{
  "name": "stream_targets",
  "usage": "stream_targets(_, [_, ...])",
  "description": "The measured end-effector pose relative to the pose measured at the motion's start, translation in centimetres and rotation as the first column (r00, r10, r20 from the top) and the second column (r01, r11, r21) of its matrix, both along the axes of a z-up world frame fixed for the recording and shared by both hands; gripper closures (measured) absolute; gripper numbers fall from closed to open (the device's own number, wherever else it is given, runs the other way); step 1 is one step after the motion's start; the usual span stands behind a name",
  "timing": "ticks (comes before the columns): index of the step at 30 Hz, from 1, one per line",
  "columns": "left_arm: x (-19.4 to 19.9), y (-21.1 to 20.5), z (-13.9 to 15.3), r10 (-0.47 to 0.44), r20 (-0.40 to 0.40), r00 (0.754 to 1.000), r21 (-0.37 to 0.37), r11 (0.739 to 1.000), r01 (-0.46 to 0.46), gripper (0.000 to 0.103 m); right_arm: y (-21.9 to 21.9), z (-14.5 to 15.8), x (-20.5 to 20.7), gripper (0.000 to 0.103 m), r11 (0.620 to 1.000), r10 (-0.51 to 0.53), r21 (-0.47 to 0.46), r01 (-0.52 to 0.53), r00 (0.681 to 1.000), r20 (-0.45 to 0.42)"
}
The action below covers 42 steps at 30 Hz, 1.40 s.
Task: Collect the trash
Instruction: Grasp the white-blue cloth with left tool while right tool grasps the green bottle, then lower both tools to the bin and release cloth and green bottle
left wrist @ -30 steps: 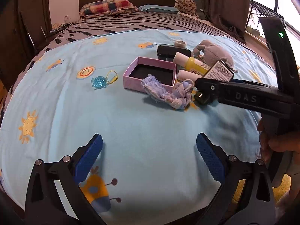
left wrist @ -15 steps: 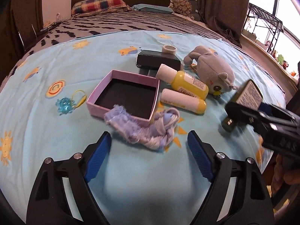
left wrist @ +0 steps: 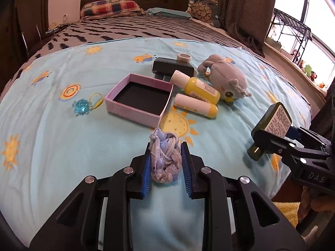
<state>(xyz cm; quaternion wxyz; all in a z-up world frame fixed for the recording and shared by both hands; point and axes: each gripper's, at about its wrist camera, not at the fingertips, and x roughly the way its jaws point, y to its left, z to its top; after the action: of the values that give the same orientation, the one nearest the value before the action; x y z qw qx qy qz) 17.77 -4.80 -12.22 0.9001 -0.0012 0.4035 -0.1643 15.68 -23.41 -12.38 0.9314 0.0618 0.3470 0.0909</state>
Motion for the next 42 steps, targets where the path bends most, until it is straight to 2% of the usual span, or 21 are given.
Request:
stream_targets(8, [-5.9,0.6,1.1,-0.012,0.052,0.999,0.015,1.000,0.011,0.078,0.3,0.1,-4.4,0.031,1.000,-0.001,-0.003,0.001,1.000,0.020])
stream_targets(18, [-12.1,0.2,-0.5,-0.057,0.022,0.998,-0.014,0.998,0.057,0.078,0.1,-2.4,-9.6,0.031,1.000,-0.005,0.007,0.006,1.000,-0.016])
stream_targets(25, [-14.9,-0.5,-4.1,-0.097,-0.055,0.994,-0.020,0.995,0.096,0.079,0.0,-6.5,-11.6,0.031,1.000,-0.006,0.011,0.007,0.994,-0.108])
stream_targets(32, [-15.8,-0.6,-8.9,-0.108,-0.151,0.983,-0.006,0.994,0.108,0.078,0.3,-11.0,-12.3,0.031,1.000,-0.016,0.017,0.020,0.981,-0.193])
stream_targets(42, [-16.1,-0.8,-15.9,-0.098,-0.285,0.953,0.019,0.994,0.108,0.078,0.9,-17.9,-12.4,0.031,0.999,-0.031,0.023,0.041,0.942,-0.333])
